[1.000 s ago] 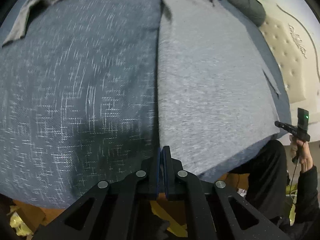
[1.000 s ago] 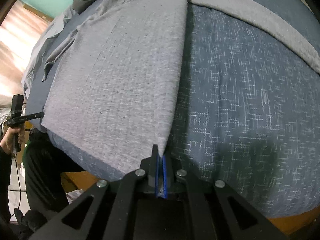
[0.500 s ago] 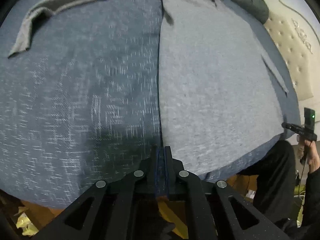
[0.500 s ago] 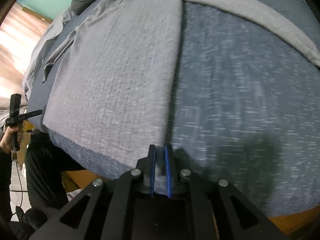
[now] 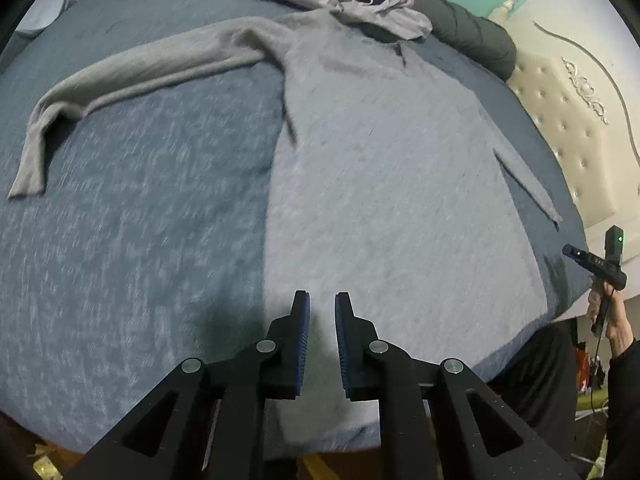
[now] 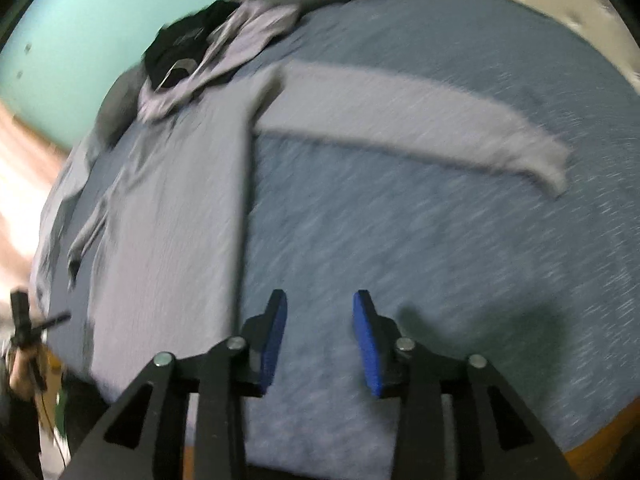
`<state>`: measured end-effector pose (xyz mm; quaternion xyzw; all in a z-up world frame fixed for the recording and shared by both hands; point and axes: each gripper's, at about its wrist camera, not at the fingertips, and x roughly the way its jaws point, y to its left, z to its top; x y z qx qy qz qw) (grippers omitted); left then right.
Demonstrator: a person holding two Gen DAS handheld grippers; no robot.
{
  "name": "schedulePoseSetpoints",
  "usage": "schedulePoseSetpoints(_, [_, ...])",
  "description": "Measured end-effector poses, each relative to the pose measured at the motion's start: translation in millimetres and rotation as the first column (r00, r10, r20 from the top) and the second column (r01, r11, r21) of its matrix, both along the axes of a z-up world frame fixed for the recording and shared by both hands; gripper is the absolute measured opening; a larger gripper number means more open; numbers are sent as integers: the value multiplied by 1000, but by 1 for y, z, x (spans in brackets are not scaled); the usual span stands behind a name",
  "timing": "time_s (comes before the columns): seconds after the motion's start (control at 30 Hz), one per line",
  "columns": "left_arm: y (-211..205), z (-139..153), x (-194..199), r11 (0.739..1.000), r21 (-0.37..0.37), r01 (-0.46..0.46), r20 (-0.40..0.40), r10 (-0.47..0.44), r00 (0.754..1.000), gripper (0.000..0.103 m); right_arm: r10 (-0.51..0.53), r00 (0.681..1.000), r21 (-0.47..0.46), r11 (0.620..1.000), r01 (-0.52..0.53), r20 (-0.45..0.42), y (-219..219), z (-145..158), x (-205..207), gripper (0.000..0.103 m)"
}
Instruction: Fold clothes
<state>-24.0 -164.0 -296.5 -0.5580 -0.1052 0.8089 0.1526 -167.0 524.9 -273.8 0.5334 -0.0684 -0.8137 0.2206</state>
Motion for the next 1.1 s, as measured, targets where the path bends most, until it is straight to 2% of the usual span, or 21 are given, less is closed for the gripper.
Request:
schedulePoseSetpoints(0.07, [2,-2,-7,1000,7,1,-12,-1,1000,14,-71,997,11,997,71,-23,17,2,-15,38])
schedulePoseSetpoints(0.1, [2,-3,-11,1000,11,3,-17,-3,1000,14,-106,994,14,994,107,-32,25,1,-24,42])
schedulePoseSetpoints(0.13, [8,-6,-18,1000,13,6,-19,-6,1000,15,-161,986,9,987,161,-40,42,2,-32,48])
schedulePoseSetpoints(0.23, [20,-8,-29,1000,9,11,-21,-11,1000,15,-287,957,-26,958,286,-41,77,0,-46,53])
schedulePoseSetpoints(0.47, [35,-21,-58,1000,17,-13,-30,13,999,15,-481,877,-47,876,480,-1,129,-24,-72,57])
schedulePoseSetpoints(0.57, [39,-29,-67,1000,17,-17,-19,17,1000,15,-522,852,-96,847,523,41,139,-39,-80,59])
schedulePoseSetpoints(0.67, [42,-34,-72,1000,14,-22,-10,22,1000,16,-517,854,-118,846,520,52,139,-47,-87,60])
schedulePoseSetpoints(0.83, [44,-39,-77,1000,4,-20,1,20,1000,16,-461,888,-64,886,460,0,116,-47,-98,60])
schedulePoseSetpoints(0.97, [44,-41,-78,1000,12,-28,4,28,1000,17,-414,910,-67,908,413,5,106,-51,-107,59])
schedulePoseSetpoints(1.07, [44,-44,-79,999,16,-31,8,31,999,17,-393,920,-78,916,392,13,106,-55,-108,53])
schedulePoseSetpoints(1.1, [44,-44,-79,999,16,-30,8,29,1000,17,-387,922,-73,919,387,12,105,-55,-108,47])
